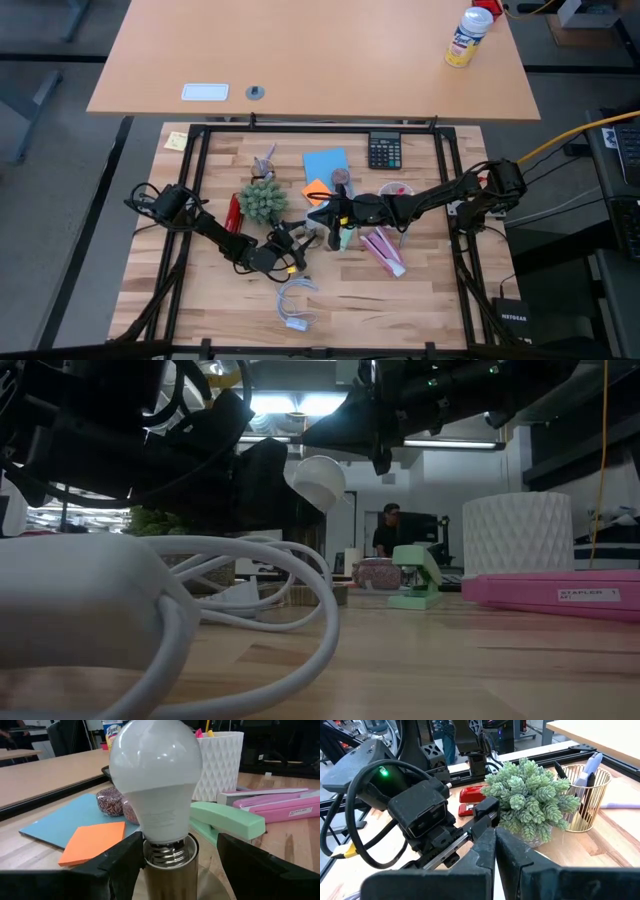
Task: Screw lightbulb
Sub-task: Insert the white lightbulb into the lamp socket
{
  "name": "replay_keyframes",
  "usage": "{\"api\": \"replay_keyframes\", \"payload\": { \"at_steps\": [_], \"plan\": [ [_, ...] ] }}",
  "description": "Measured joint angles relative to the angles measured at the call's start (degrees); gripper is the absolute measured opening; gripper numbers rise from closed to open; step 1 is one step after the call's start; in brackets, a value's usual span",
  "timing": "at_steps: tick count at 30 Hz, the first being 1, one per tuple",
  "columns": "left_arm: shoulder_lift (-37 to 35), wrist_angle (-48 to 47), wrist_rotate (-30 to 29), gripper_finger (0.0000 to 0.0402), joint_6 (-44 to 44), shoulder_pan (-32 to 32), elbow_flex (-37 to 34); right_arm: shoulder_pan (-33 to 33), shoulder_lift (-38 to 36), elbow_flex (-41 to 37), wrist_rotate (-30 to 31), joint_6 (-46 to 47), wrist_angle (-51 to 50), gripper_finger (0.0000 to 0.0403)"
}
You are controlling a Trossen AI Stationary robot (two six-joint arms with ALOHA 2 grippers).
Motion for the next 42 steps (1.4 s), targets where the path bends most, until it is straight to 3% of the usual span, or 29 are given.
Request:
{"api": "replay_keyframes", "payload": {
  "at_steps": [12,25,30,36,42],
  "plan": [
    [0.0,0.0,0.0,0.0247,0.0,0.0,0.0,0.0,-0.1,0.0,0.0,0.0,0.3,0.0017],
    [0.0,0.2,-0.4,0.0246,2.5,0.0,0.0,0.0,-5.0,0.0,-0.6,-1.2,0.2,0.0017],
    [0.1,1.4,-0.5,0.0246,3.0,0.0,0.0,0.0,-5.0,0.0,-4.6,-1.2,-0.2,0.0017],
    [0.1,1.4,-0.7,0.0246,3.2,0.0,0.0,0.0,-5.2,0.0,-5.0,-1.0,-0.6,0.0017],
    [0.0,1.3,-0.7,0.0246,3.1,0.0,0.0,0.0,-8.6,0.0,3.8,-1.1,-11.1,0.0017]
  ]
}}
